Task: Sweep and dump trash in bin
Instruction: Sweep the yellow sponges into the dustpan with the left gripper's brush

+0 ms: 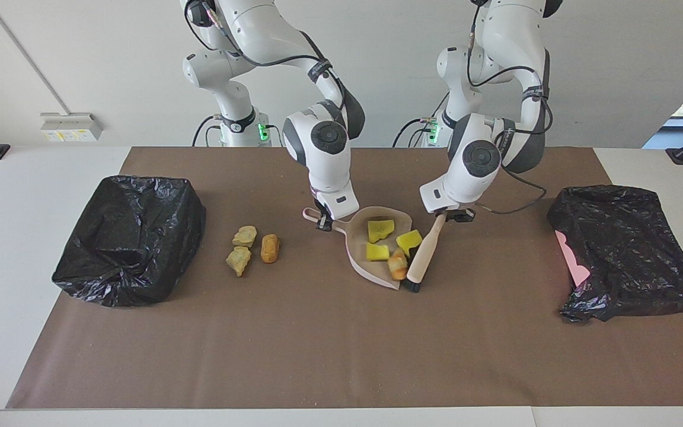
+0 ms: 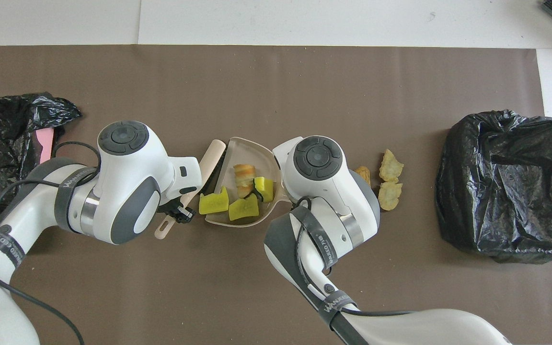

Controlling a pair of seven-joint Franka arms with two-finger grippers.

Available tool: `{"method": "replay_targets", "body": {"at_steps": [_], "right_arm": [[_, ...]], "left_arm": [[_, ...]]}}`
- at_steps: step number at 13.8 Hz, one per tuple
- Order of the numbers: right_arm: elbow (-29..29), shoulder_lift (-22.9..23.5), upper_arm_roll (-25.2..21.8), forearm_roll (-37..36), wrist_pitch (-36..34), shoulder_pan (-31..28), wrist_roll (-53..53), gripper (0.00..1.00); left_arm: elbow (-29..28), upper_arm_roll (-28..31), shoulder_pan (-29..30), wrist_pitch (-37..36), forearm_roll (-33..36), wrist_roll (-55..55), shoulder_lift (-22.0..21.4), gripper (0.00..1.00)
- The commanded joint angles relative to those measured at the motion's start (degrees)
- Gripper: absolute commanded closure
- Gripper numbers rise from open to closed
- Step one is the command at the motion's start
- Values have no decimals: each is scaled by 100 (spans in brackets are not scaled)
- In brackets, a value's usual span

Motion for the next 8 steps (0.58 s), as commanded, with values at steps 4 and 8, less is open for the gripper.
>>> {"method": "replay_targets", "body": {"at_steps": [4,8], "right_arm": [[-126,-109,45,98,-8,3,107,100],[-126,-109,45,98,-8,3,107,100]], "left_arm": [[-95,110,-412,-336,-367,-1130,-277,100],[98,181,-271,-302,-367,-2753,-444,100]]}}
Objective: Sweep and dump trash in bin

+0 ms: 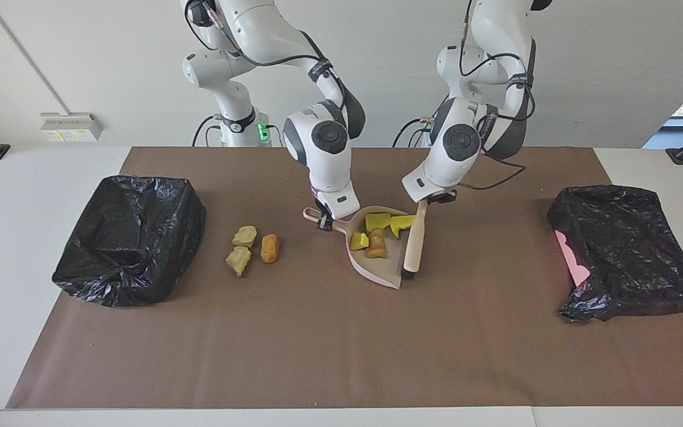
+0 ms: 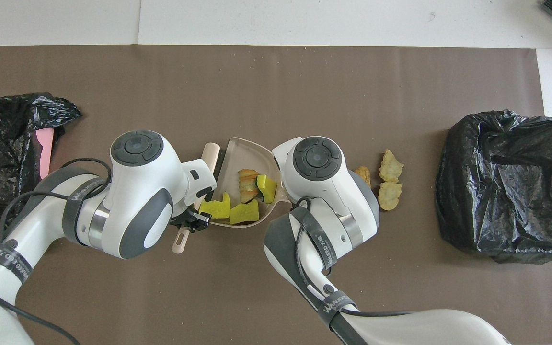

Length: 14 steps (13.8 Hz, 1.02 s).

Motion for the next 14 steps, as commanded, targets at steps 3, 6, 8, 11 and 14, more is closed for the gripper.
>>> {"method": "replay_targets", "body": {"at_steps": [3,6,8,11,14], "right_arm": [[-99,-108,45,98,-25,-15,107,100],[-11,-108,36,98,-113,-15,98,100],[7,-108,36,98,-148,-15,98,100],[7,-117,36,98,-140,-15,98,100],[-10,-117,36,98,-140,-15,98,100]], "left_arm": [[72,37,90,-165,-114,-1557,-257,100],[-121,37,90,-384,-88,-2628,-442,100],[-349,28,64,-290,-53,-3095,-565,100],[-963,10,-146,175,-53,-3272,-924,100],[-1491,1,-410,625,-62,-3720,-1215,100]]}}
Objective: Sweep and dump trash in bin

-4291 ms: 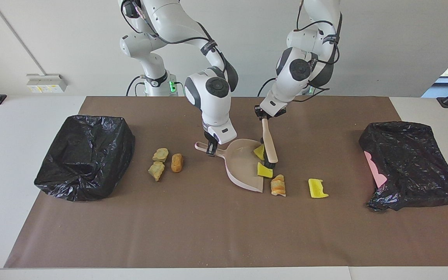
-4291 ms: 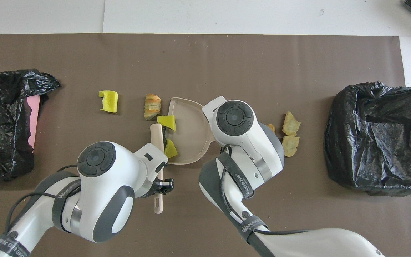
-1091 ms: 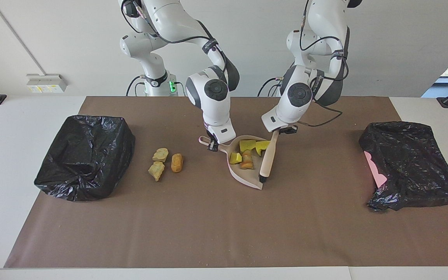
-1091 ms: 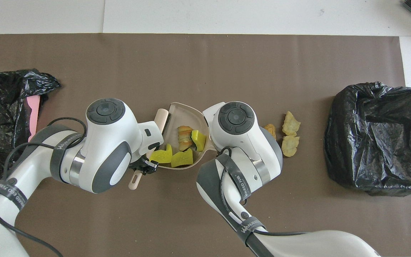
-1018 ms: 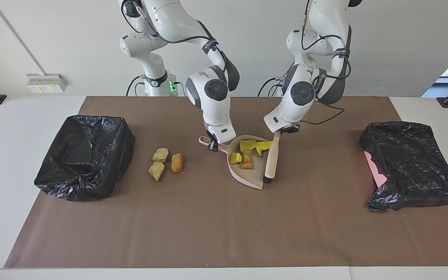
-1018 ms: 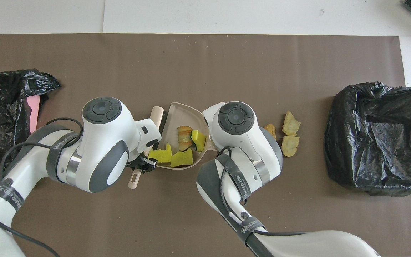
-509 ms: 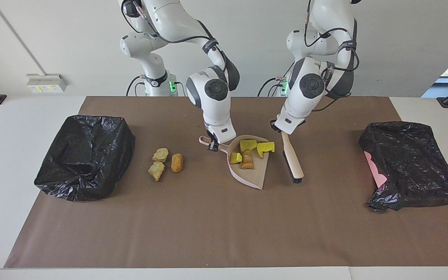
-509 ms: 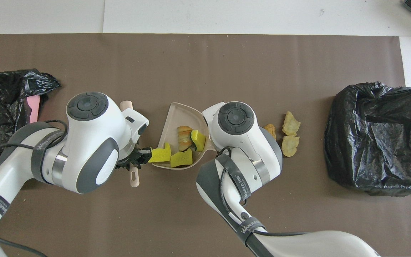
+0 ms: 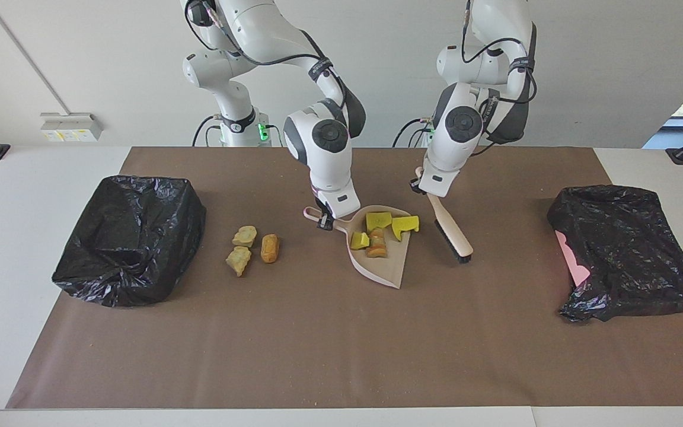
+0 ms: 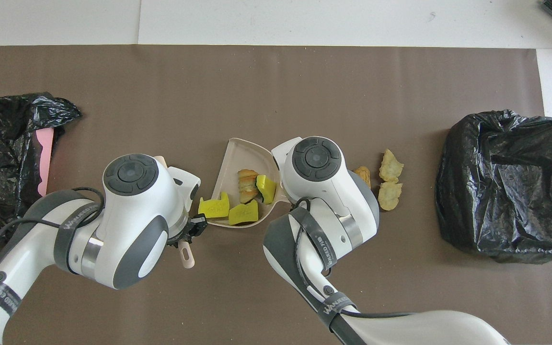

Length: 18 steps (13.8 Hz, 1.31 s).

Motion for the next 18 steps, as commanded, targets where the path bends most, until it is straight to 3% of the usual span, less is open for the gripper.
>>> {"method": "replay_targets", "body": {"at_steps": [1,15,18], "right_arm": [[-18,-100,36,98,-124,-26,107,100],[8,-109,36,89,-115,-70,46,100],[26,-485,18,159,-404,-420,-226,100]], "left_arm": [[-652,51,-296,343,-56,-330,-549,100],[-951,33,-359,492,-205,-199,-699,100],[-951,33,-359,501,-205,-199,-699,100]]}}
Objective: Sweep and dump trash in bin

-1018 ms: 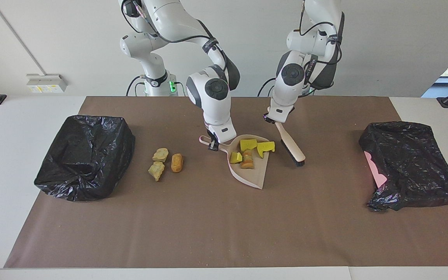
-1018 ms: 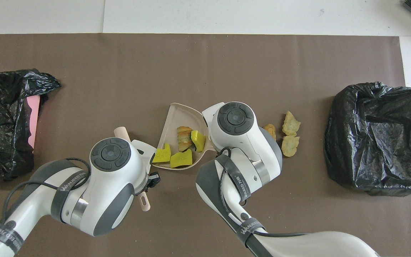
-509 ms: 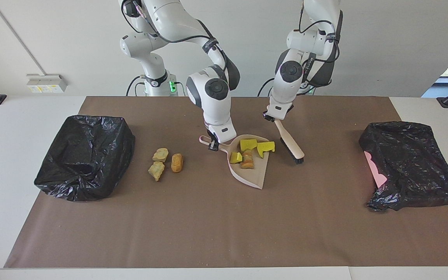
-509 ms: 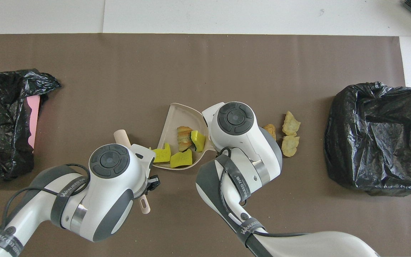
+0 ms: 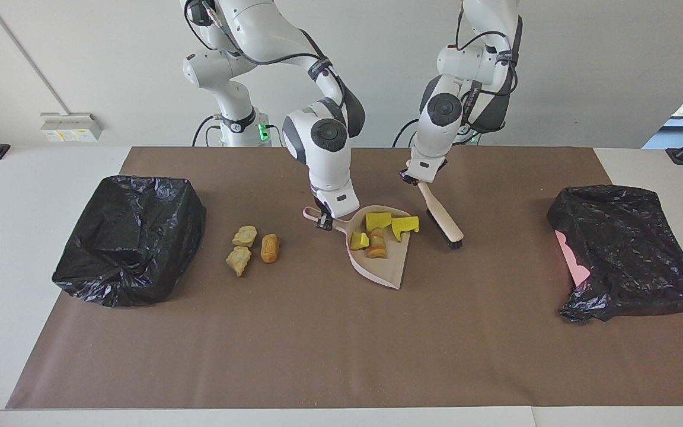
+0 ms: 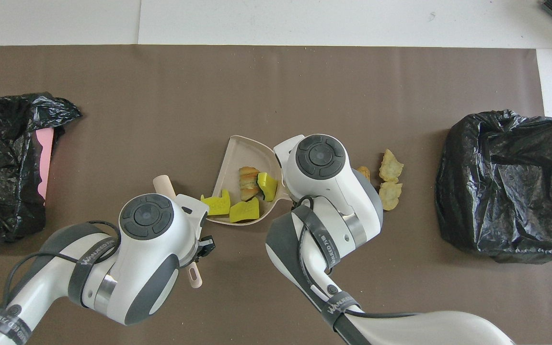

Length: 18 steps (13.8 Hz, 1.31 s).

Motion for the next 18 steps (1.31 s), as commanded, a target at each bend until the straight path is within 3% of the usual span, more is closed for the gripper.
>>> {"method": "replay_targets", "body": {"at_steps": [1,3,7,12,15,18], "right_arm": [[24,-503,45,194,-480,-461,-352,100],[103,-793,54,212,-770,-812,-546,100],[682,-970,19,518,-1535,-1532,-1029,100],[964,-1058,-8,1792,-2185,-3279,-2617,100],[965,-1084,-34,1681,-2625,-4247,-3830,100],[1009,-1137,-78,953,-2801,-5126,-4868,100]], "left_arm": [[-212,56,-88,126,-104,59,-240,100],[-212,56,-175,152,-191,51,-240,100],[-220,56,-1009,415,-437,-72,-345,100],[-790,56,-2538,1328,-702,-818,-451,100],[-976,56,-3102,1409,-1148,-828,-556,100],[-1256,56,-3392,1549,-1299,-828,-705,100]]}}
